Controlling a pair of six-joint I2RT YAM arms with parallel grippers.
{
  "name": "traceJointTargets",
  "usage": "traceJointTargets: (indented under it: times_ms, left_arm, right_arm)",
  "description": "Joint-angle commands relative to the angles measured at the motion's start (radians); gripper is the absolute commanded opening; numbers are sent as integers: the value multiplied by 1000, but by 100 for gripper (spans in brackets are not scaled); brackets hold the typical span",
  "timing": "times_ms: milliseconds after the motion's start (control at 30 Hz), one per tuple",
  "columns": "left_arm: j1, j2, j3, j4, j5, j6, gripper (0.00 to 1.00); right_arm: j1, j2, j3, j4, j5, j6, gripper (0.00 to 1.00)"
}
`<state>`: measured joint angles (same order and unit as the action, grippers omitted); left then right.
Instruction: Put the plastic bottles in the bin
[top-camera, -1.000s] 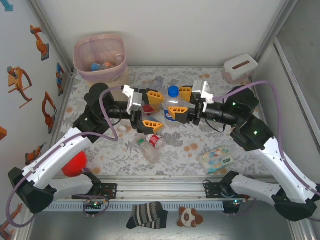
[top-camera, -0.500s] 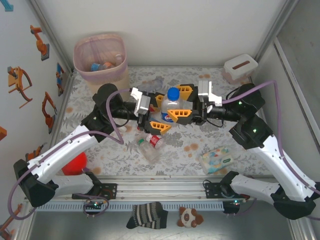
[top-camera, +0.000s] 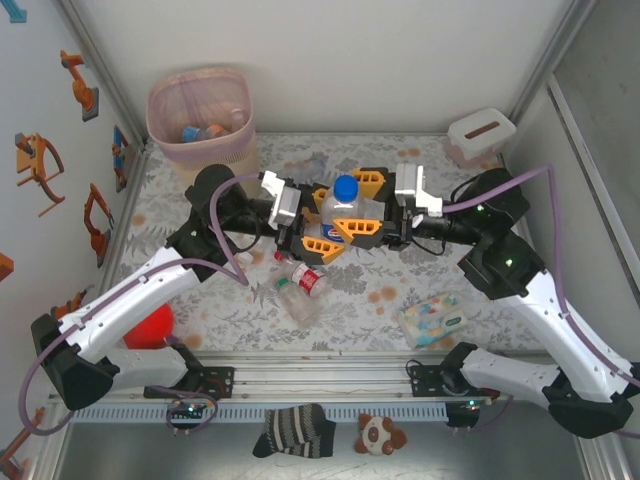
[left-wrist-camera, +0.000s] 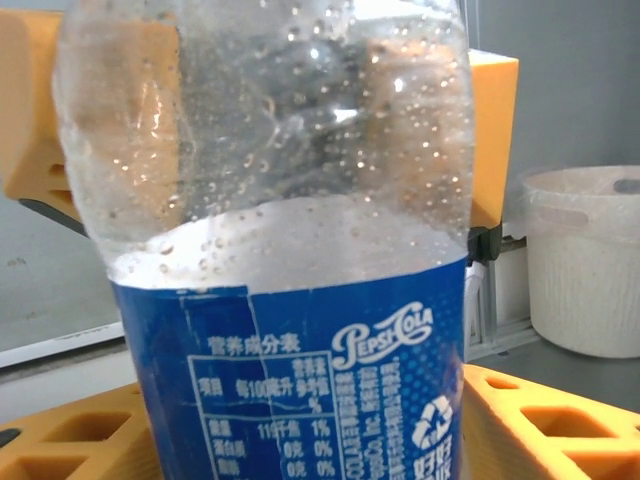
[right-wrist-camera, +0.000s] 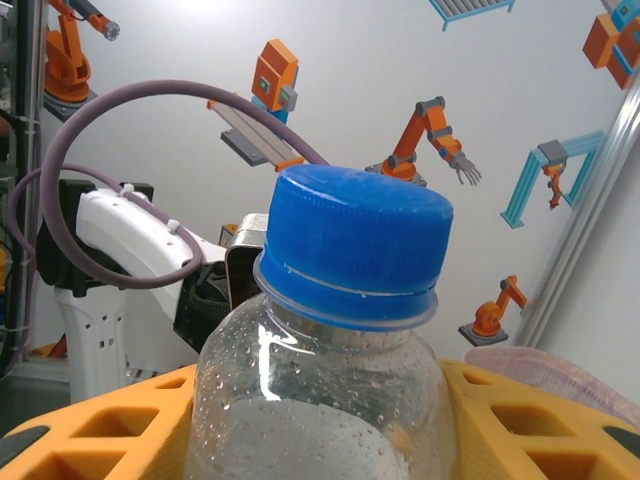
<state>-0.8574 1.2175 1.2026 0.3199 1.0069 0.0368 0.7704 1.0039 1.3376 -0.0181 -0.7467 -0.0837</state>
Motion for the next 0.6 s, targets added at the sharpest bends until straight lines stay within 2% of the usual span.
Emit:
traceJointTargets:
  times_ms: [0, 233, 400, 567]
  left_arm:
    - [-4, 7, 34, 29, 4, 0, 59]
    - [-4, 1, 34, -3, -32, 26, 53]
    - [-4, -7, 34, -33, -62, 50, 51]
    - [3, -27, 37, -103, -126, 105, 51]
  right_arm:
    - [15, -23, -7, 8, 5, -21, 53]
    - [16, -40, -15, -21, 37, -30, 67]
    - [18, -62, -28, -46, 85, -34, 87]
    - [18, -107, -65, -77, 160, -41, 90]
